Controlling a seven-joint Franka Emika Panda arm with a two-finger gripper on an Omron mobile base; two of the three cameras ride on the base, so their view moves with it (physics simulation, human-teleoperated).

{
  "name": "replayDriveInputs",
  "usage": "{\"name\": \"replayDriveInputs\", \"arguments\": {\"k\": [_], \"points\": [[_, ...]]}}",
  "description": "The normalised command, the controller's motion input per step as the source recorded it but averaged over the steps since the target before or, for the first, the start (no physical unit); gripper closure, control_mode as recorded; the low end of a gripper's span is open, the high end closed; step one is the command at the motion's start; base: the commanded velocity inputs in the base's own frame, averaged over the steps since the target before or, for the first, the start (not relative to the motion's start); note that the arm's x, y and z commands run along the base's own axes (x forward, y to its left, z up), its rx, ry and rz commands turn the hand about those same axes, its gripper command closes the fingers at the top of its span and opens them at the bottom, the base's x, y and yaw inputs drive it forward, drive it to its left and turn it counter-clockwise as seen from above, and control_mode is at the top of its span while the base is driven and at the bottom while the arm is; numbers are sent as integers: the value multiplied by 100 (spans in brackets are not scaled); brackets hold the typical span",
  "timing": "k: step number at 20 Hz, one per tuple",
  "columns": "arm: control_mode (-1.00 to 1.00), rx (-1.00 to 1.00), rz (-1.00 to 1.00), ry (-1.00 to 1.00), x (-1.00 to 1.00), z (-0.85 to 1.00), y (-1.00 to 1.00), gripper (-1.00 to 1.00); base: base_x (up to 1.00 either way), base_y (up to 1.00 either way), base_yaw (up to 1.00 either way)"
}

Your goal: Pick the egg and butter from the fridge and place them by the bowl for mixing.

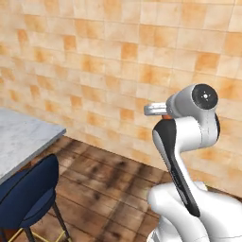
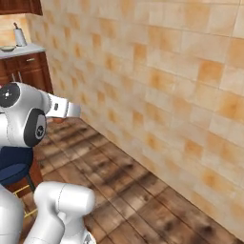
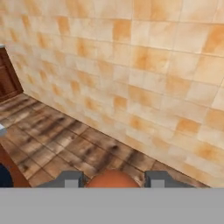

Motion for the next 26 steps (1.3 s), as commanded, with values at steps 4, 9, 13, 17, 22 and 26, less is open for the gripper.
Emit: {"name": "replayDriveInputs", "arguments": {"k": [4, 9, 13, 17, 22, 26], "points": [[100, 0, 0, 0, 0, 0, 0, 100, 100, -21, 49], [100, 0, 0, 0, 0, 0, 0, 100, 100, -19, 51], [100, 0, 0, 0, 0, 0, 0, 100, 100, -20, 53], [100, 0, 0, 0, 0, 0, 0, 100, 100, -29, 50], [100, 0, 0, 0, 0, 0, 0, 100, 100, -60, 41], [100, 0, 0, 0, 0, 0, 0, 100, 100, -55, 39]]}}
